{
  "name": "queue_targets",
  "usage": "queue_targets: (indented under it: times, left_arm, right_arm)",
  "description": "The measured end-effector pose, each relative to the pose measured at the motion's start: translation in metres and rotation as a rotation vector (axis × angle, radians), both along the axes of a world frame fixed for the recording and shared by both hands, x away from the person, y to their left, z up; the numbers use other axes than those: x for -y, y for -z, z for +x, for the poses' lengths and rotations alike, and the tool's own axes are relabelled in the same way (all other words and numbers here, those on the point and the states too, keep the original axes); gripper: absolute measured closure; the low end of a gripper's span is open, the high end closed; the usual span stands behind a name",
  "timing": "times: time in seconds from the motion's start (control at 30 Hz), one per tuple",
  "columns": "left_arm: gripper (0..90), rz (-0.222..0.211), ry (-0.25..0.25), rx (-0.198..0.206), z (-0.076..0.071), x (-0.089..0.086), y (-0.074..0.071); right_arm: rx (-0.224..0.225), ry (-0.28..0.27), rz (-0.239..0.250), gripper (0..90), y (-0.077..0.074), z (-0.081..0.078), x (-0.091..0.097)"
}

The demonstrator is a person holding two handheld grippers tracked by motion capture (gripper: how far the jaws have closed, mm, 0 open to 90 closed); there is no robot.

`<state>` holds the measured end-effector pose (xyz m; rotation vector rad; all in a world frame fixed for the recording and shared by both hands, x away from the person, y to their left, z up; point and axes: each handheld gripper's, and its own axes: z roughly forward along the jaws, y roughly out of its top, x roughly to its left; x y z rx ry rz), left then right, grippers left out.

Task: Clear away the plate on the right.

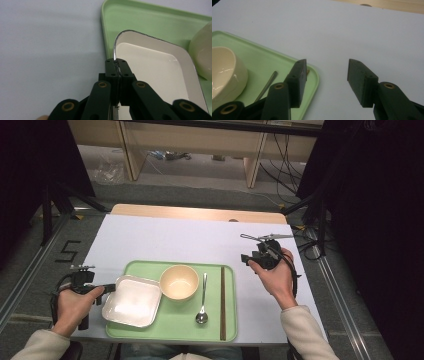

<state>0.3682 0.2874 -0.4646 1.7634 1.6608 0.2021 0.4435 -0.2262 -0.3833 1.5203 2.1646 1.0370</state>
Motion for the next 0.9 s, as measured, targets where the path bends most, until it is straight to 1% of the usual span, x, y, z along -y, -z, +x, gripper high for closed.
queue_targets:
  times: [0.07,0.1,0.13,0.17,0.23,0.27,0.33,0.37,0.4,0.5,0.53,0.6,0.67,0.73,0.8,0.83,0.9]
  left_arm:
    - [88.2,-0.004,0.01,-0.002,0.001,0.001,0.0]
    - [88.2,-0.009,0.004,-0.006,0.0,0.003,0.0]
    - [88.1,-0.004,0.01,-0.005,0.0,0.003,0.0]
    - [88.1,-0.002,0.002,0.003,0.0,0.005,0.0]
    - [88.0,-0.004,0.001,0.006,0.0,0.005,-0.001]
    - [88.1,-0.002,0.004,0.003,0.0,0.005,-0.001]
    - [88.0,0.005,0.007,0.01,-0.001,0.005,0.0]
    - [88.0,0.011,0.005,0.013,-0.001,0.006,-0.001]
    - [88.0,0.014,0.007,0.014,-0.001,0.007,-0.001]
    - [88.0,0.017,0.011,0.015,-0.002,0.01,-0.001]
    - [88.0,0.01,0.009,0.02,-0.002,0.012,-0.001]
    - [88.0,0.013,0.026,0.003,-0.002,0.013,-0.001]
    - [88.0,0.013,0.03,0.01,-0.001,0.015,0.0]
    - [88.0,0.02,0.026,0.017,-0.001,0.015,0.0]
    - [88.1,0.022,0.026,0.007,0.0,0.016,-0.001]
    - [88.0,0.021,0.027,0.006,0.0,0.016,-0.001]
    - [88.1,0.021,0.025,0.015,0.0,0.017,0.0]
  right_arm:
    - [-0.001,0.001,-0.001,50.7,0.0,0.0,0.0]
    - [-0.001,0.0,0.0,50.7,0.0,0.0,0.0]
    - [-0.012,-0.005,0.001,50.7,0.0,0.0,0.0]
    - [-0.001,-0.017,-0.009,50.7,0.001,0.001,0.001]
    - [-0.004,-0.019,-0.019,50.7,0.0,0.0,0.001]
    - [-0.006,-0.017,-0.016,50.7,0.0,0.0,0.0]
    - [-0.007,-0.009,-0.011,50.7,0.001,0.0,0.0]
    - [-0.003,-0.015,-0.013,50.8,0.001,0.001,0.0]
    - [0.0,-0.007,-0.011,50.7,0.001,0.001,0.0]
    - [-0.001,-0.017,-0.017,50.8,0.001,0.0,0.0]
    - [-0.001,0.0,-0.017,50.8,0.001,0.0,-0.001]
    - [-0.002,-0.004,-0.006,50.8,0.001,0.0,-0.002]
    - [-0.002,-0.006,-0.009,50.8,0.001,0.0,-0.001]
    - [-0.003,-0.01,-0.008,50.8,0.002,0.0,-0.001]
    - [-0.014,-0.011,-0.014,50.8,0.002,0.0,0.0]
    - [-0.008,-0.012,-0.008,50.8,0.003,0.0,-0.001]
    - [-0.011,-0.007,-0.007,50.8,0.003,0.0,-0.002]
